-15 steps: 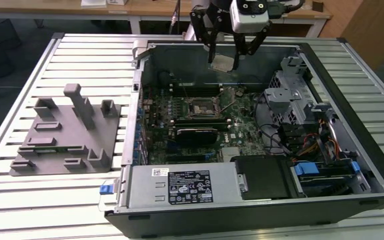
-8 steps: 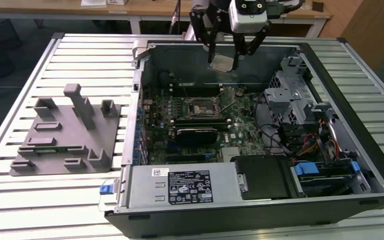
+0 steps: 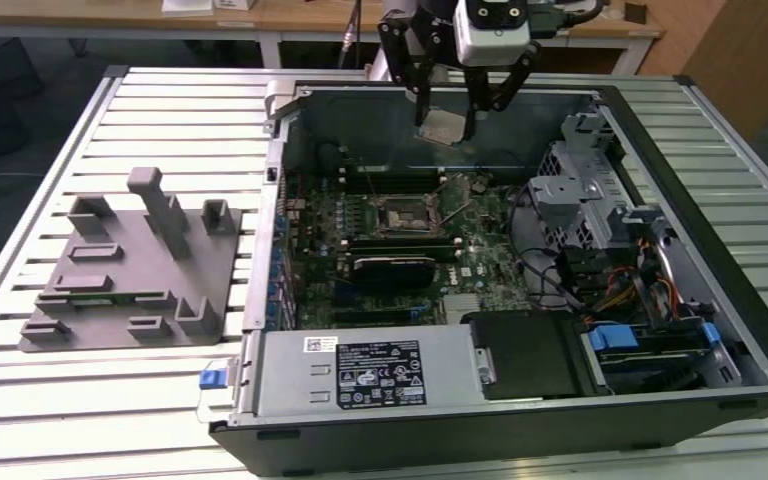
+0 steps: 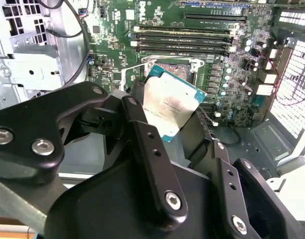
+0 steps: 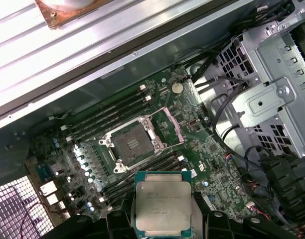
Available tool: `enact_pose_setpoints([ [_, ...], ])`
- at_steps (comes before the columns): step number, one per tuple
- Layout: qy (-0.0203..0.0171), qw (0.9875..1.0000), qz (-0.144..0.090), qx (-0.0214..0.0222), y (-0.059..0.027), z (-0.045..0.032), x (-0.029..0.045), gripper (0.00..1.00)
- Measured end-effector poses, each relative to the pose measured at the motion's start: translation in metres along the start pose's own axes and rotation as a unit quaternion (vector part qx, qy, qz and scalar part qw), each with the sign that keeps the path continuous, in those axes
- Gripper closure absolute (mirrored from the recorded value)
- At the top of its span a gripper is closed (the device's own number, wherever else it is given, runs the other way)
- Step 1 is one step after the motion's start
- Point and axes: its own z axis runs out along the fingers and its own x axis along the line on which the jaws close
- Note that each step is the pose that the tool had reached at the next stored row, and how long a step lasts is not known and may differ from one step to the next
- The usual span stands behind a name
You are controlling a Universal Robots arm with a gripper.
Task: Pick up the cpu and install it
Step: 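Place the cpu into insertion slot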
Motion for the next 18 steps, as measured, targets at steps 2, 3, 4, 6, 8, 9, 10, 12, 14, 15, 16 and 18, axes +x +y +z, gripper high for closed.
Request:
enact_pose_setpoints([
  [2,-0.0001,1.0,0.002,0.0,0.0,0.0001,0.0001,0.47],
  [3,-0.0001,1.0,0.002,0.0,0.0,0.0001,0.0001,0.47],
  [4,-0.0001,1.0,0.003,0.0001,0.0,0.0,0.0001,0.47],
  [6,-0.0001,1.0,0.005,0.0002,0.0,0.0,0.0001,0.47],
  [8,-0.0002,1.0,0.006,0.0002,0.0,0.0,0.0001,0.47],
  [9,-0.0002,1.0,0.006,0.0002,0.0,0.0,0.0001,0.47],
  [10,-0.0002,1.0,0.007,0.0003,0.0,0.0,0.0001,0.47],
  [12,-0.0003,1.0,0.008,0.0003,0.0,0.0,0.0001,0.47],
  [14,-0.0003,1.0,0.009,0.0003,0.0,0.0001,0.0001,0.47],
  [15,-0.0003,1.0,0.009,0.0003,0.0,0.0001,0.0001,0.47],
  [16,-0.0003,0.9999,0.01,0.0003,0.0,0.0001,0.0001,0.47],
  [18,-0.0004,0.9999,0.011,0.0004,0.0,0.0001,0.0002,0.47],
])
